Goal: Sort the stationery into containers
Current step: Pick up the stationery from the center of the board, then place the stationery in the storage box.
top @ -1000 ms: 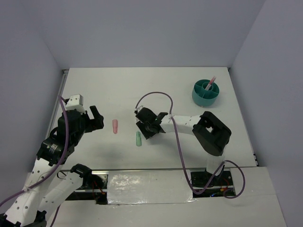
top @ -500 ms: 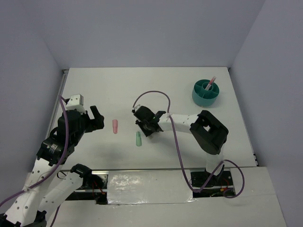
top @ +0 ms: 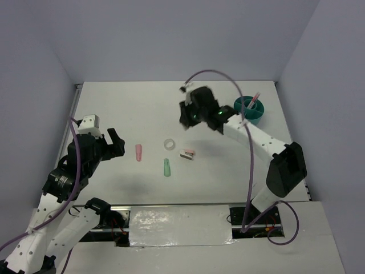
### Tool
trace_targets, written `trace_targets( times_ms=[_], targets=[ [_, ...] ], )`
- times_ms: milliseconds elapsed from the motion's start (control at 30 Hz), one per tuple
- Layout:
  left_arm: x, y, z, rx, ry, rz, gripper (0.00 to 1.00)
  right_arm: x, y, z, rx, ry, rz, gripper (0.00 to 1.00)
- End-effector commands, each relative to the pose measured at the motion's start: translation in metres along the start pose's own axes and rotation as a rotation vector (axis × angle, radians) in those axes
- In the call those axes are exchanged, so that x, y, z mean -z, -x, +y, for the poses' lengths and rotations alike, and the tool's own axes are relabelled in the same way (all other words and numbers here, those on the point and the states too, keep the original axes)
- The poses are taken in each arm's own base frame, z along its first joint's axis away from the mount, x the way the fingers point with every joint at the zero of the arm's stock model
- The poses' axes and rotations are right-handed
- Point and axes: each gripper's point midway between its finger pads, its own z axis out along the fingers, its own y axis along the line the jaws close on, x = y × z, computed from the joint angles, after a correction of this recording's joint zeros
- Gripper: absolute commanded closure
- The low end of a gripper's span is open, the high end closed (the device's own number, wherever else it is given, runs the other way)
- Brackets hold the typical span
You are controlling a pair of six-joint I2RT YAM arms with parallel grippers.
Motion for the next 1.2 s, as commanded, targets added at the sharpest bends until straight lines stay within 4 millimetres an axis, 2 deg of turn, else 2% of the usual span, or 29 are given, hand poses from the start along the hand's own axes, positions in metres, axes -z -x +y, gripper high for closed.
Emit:
trace_targets(
  times_ms=[0,33,100,133,167,200,267,300,367,467,633,900,1167],
  targets=[
    [0.001,0.011,-0.003,-0.003,-0.019,-0.049,0.01,0.036,0.068,-0.081,0.002,-0.236,-0.138,1.00],
    [0.001,0.010,-0.003,-0.001,-0.019,-0.047,0.01,0.039,0.074,-0.103,0.001,-0.294,-0.139,1.00],
    [0.002,0.011,-0.003,-0.001,-0.021,-0.054,0.01,0.048,0.085,-0.172,-0.065,-0.507,-0.139,1.00],
    [0.003,0.011,-0.003,0.000,-0.027,-0.055,0.01,0.051,0.087,-0.193,-0.093,-0.565,-0.139,1.00],
    [0.003,0.012,-0.004,-0.001,-0.029,-0.057,0.01,0.060,0.089,-0.225,-0.131,-0.643,-0.149,1.00],
    [0.003,0.012,-0.004,0.000,-0.030,-0.058,0.01,0.056,0.092,-0.244,-0.153,-0.692,-0.152,1.00],
    [0.004,0.012,-0.005,-0.003,-0.037,-0.056,0.01,0.070,0.097,-0.284,-0.213,-0.809,-0.182,1.00],
    [0.003,0.011,-0.005,-0.005,-0.036,-0.054,0.01,0.066,0.091,-0.298,-0.233,-0.844,-0.169,1.00],
    [0.003,0.011,-0.005,-0.006,-0.039,-0.053,0.01,0.080,0.090,-0.325,-0.271,-0.938,-0.186,1.00],
    [0.003,0.011,-0.006,-0.004,-0.041,-0.054,0.01,0.088,0.083,-0.350,-0.315,-1.016,-0.204,1.00],
    [0.004,0.011,-0.006,-0.007,-0.045,-0.055,0.01,0.086,0.079,-0.372,-0.352,-1.029,-0.218,1.00],
    [0.003,0.011,-0.007,-0.008,-0.045,-0.051,0.01,0.076,0.067,-0.386,-0.380,-1.059,-0.198,1.00],
    [0.003,0.011,-0.008,-0.008,-0.053,-0.054,0.01,0.061,0.046,-0.396,-0.410,-1.051,-0.160,0.98]
  ],
)
